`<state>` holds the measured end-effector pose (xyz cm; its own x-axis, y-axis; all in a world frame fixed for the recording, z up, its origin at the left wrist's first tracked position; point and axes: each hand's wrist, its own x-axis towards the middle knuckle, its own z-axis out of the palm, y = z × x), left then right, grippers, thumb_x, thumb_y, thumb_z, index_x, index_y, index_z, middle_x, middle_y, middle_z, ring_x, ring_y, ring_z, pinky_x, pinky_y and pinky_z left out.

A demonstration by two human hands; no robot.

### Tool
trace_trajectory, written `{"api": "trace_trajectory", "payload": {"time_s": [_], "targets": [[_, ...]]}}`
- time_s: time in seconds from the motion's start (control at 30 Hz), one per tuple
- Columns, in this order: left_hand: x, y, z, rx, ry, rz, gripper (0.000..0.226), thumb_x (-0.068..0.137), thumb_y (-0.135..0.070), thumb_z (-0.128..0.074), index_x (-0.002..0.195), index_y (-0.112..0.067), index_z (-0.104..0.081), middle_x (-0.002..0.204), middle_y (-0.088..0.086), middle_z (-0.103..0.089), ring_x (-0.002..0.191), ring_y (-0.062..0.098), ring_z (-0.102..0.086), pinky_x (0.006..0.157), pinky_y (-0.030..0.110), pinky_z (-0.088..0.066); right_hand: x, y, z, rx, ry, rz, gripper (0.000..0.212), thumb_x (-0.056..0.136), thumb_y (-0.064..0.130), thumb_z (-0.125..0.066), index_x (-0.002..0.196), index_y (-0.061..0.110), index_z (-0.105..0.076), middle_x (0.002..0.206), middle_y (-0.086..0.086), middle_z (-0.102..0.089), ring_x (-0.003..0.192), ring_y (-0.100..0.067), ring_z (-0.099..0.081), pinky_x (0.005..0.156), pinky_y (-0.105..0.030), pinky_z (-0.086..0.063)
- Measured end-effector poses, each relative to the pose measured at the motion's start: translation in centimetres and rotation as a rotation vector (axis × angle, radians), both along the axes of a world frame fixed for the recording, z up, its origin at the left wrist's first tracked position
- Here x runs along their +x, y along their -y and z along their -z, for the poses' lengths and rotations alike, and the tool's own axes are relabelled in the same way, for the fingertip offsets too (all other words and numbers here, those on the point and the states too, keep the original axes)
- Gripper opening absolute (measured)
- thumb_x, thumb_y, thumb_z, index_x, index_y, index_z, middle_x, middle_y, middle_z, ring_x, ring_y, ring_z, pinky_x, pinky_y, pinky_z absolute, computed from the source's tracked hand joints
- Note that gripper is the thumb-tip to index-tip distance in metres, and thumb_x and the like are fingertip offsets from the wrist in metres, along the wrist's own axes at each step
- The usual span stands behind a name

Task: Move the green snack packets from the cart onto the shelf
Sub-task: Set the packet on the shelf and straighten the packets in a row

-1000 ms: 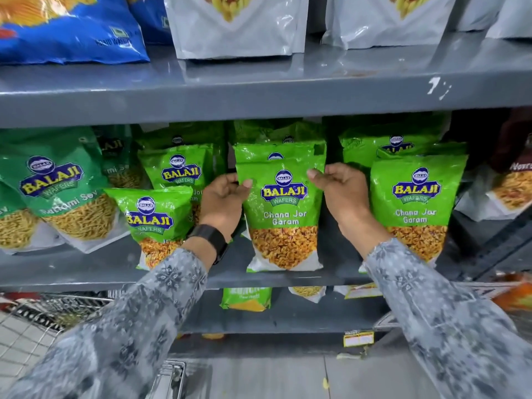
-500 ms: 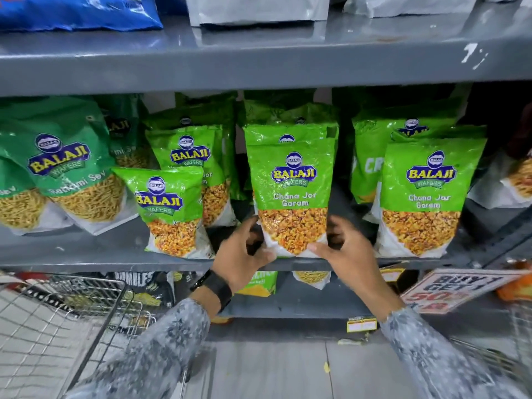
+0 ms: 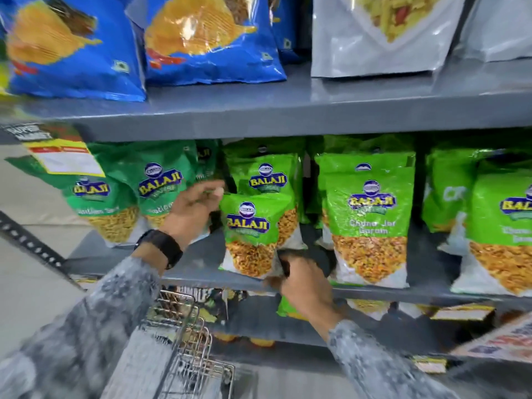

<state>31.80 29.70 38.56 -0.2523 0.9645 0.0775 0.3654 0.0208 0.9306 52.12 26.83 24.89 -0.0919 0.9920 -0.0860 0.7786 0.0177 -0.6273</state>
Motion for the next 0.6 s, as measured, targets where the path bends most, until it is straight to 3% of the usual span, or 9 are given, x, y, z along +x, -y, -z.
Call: {"api": "trace_trajectory", "payload": {"time_s": [0.07, 0.13, 0.27, 0.33, 0.4, 0.43, 0.5, 0.57, 0.6], "targets": [[-0.7, -1.2, 0.0, -0.014, -0.049, 0.100, 0.012, 0.095, -0.010, -0.061, 0.101, -0.011, -0.072, 0.083, 0.007, -0.070, 0.052, -0.005, -0.056, 0.059, 0.008, -0.049, 0.0, 0.0, 0.8, 0.044, 0.006, 0.085, 0.036, 0.077, 0.052, -0.075, 0.104, 0.029, -0.070, 0.101, -0.003, -0.079, 0.100, -0.033, -0.072, 0.067, -0.035, -0.053], [-0.8, -2.7, -0.1, 0.053, -0.045, 0.074, 0.007, 0.092, -0.015, -0.066, 0.092, -0.018, -0.073, 0.095, 0.013, -0.072, 0.078, 0.011, -0.060, 0.082, 0.030, -0.052, 0.5, 0.0, 1.4, 0.067, -0.022, 0.134, 0.025, 0.082, 0.044, -0.072, 0.101, 0.028, -0.071, 0.098, -0.003, -0.079, 0.098, -0.033, -0.072, 0.070, -0.040, -0.058], [0.5, -5.6, 0.1, 0.097, -0.123, -0.008, 0.022, 0.091, -0.029, -0.067, 0.105, -0.013, -0.073, 0.106, 0.015, -0.075, 0.089, 0.021, -0.064, 0.093, 0.044, -0.053, 1.1, 0.0, 1.7, 0.065, 0.020, 0.204, 0.006, 0.088, 0.022, -0.068, 0.093, 0.021, -0.068, 0.092, -0.007, -0.077, 0.096, -0.035, -0.070, 0.072, -0.046, -0.058], [0.4, -5.6, 1.0, 0.111, 0.000, 0.015, 0.018, 0.089, -0.031, -0.069, 0.105, -0.023, -0.070, 0.095, 0.001, -0.077, 0.083, 0.006, -0.067, 0.086, 0.038, -0.057, 1.1, 0.1, 0.9, 0.038, -0.031, 0.190, 0.008, 0.085, 0.016, -0.069, 0.091, 0.022, -0.069, 0.088, -0.004, -0.075, 0.091, -0.034, -0.068, 0.070, -0.042, -0.056], [-0.7, -4.0, 2.8, 0.052, 0.147, 0.091, 0.027, 0.082, -0.041, -0.074, 0.107, -0.035, -0.064, 0.087, -0.017, -0.077, 0.080, -0.010, -0.068, 0.075, 0.023, -0.055, 1.0, -0.2, -1.2, 0.070, -0.205, 0.158, 0.026, 0.079, 0.008, -0.070, 0.092, 0.030, -0.068, 0.082, 0.007, -0.070, 0.082, -0.025, -0.066, 0.064, -0.030, -0.051], [-1.2, -2.8, 3.9, 0.000, 0.165, 0.152, 0.040, 0.076, -0.045, -0.078, 0.112, -0.039, -0.062, 0.094, -0.018, -0.078, 0.087, -0.009, -0.070, 0.075, 0.020, -0.056, 1.0, -0.7, -2.7, 0.107, -0.336, 0.177, 0.035, 0.077, 0.005, -0.072, 0.100, 0.032, -0.070, 0.086, 0.010, -0.070, 0.082, -0.018, -0.067, 0.063, -0.023, -0.049], [-1.9, -0.4, 6.9, -0.146, 0.146, 0.276, 0.071, 0.068, -0.038, -0.086, 0.131, -0.034, -0.053, 0.115, -0.007, -0.076, 0.106, 0.008, -0.072, 0.087, 0.029, -0.059, 1.0, -2.8, -6.2, 0.161, -0.716, 0.273, 0.039, 0.081, 0.008, -0.079, 0.113, 0.028, -0.068, 0.093, 0.006, -0.070, 0.077, -0.002, -0.068, 0.062, -0.011, -0.048], [-2.0, 1.1, 9.9, -0.241, 0.138, 0.389, 0.081, 0.072, -0.011, -0.086, 0.141, -0.020, -0.044, 0.119, 0.005, -0.075, 0.110, 0.022, -0.072, 0.094, 0.042, -0.058, 0.8, -5.5, -9.5, 0.124, -0.984, 0.300, 0.022, 0.085, 0.022, -0.081, 0.102, 0.028, -0.068, 0.077, 0.012, -0.071, 0.055, 0.010, -0.060, 0.048, -0.005, -0.042], [-1.9, 1.6, 11.1, -0.269, 0.102, 0.396, 0.082, 0.073, -0.005, -0.084, 0.142, -0.016, -0.041, 0.117, 0.009, -0.075, 0.109, 0.027, -0.072, 0.096, 0.047, -0.057, 0.7, -6.7, -10.8, 0.121, -1.002, 0.272, 0.014, 0.086, 0.025, -0.080, 0.095, 0.026, -0.070, 0.066, 0.017, -0.069, 0.049, 0.010, -0.056, 0.045, -0.004, -0.039]]}}
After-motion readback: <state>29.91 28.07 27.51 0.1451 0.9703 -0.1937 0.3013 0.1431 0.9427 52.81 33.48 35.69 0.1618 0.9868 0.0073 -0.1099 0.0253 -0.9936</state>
